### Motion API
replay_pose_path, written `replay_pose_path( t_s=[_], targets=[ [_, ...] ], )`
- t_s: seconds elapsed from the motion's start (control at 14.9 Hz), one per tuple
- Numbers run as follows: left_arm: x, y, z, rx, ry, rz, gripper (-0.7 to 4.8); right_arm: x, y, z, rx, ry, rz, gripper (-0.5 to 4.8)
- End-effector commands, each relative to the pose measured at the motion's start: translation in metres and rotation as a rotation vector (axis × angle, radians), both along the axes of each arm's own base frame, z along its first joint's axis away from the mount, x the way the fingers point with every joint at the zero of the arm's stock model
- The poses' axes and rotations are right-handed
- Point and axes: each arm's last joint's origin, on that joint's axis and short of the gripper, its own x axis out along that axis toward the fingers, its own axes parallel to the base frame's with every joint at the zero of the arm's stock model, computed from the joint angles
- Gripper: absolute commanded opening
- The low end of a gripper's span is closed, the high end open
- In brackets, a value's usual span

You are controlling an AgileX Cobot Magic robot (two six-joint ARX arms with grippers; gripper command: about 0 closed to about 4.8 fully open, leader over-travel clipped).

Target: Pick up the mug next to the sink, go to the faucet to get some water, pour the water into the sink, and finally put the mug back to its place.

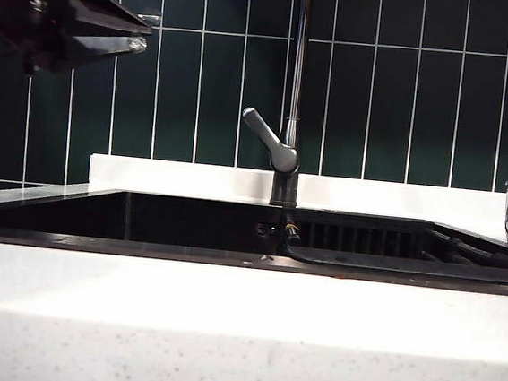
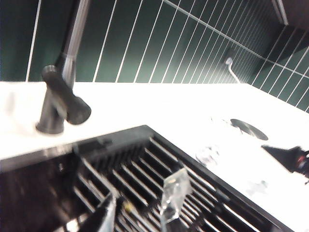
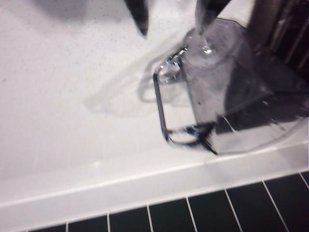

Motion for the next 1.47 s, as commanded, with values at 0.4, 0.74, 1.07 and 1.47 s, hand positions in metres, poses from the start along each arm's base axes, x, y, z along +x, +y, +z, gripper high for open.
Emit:
replay_pose_path(
  t_s=[0.4, 0.74, 1.07, 1.47],
  targets=[
    [0.037, -0.006, 0.014, 0.032, -0.095, -0.055, 1.26, 0.055, -0.02, -0.021, -0.021, -0.082, 0.1, 2.09],
    [0.045, -0.007, 0.007, 0.047, -0.084, -0.056, 1.26, 0.077, -0.029, -0.015, -0.071, -0.101, 0.146, 2.09],
    [0.046, -0.007, 0.005, 0.048, -0.076, -0.057, 1.26, 0.102, -0.038, -0.012, -0.087, -0.1, 0.191, 2.12],
    [0.046, -0.007, 0.005, 0.057, -0.085, -0.056, 1.25, 0.116, -0.043, -0.025, -0.081, -0.064, 0.208, 2.12]
  ],
)
